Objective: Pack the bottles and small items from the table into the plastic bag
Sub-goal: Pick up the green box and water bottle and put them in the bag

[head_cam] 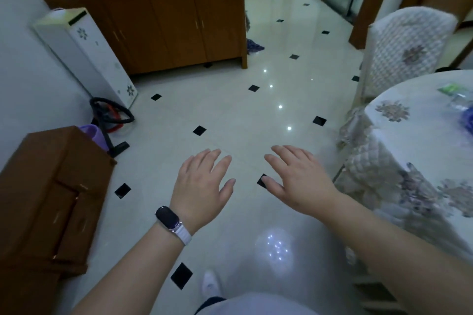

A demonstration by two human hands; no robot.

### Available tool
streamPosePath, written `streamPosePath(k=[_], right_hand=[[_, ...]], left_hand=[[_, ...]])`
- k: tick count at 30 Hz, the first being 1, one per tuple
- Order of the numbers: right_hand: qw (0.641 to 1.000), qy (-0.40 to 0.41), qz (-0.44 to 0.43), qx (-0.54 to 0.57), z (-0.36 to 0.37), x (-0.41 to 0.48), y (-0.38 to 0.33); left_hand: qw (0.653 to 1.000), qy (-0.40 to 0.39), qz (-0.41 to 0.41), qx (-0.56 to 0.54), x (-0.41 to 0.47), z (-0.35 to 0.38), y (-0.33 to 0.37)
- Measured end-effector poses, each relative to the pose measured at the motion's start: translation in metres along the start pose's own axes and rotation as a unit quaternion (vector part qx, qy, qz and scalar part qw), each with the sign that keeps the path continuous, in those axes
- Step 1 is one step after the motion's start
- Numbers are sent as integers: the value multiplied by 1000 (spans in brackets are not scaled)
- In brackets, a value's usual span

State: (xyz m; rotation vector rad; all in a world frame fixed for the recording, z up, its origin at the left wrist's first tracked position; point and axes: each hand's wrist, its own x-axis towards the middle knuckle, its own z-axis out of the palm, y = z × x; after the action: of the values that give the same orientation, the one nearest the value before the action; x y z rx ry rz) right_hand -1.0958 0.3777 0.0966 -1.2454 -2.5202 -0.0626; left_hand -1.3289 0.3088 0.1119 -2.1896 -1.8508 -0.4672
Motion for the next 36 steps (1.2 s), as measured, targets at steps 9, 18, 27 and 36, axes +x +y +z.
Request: streamPosePath(k=[9, 18, 27, 36], right_hand=[[991, -34, 106, -68, 43, 110, 54], [973, -43, 190, -124, 42, 228, 85], [941, -70, 302, -134, 65, 250, 173], [919, -53, 383, -79, 95, 289, 323]], left_hand=[[994, 1, 71, -80, 139, 95, -82], [982, -6, 148, -116, 286, 136, -154], [953, -47, 253, -161, 416, 203, -117], [930, -97, 326, -141, 557, 269, -30]])
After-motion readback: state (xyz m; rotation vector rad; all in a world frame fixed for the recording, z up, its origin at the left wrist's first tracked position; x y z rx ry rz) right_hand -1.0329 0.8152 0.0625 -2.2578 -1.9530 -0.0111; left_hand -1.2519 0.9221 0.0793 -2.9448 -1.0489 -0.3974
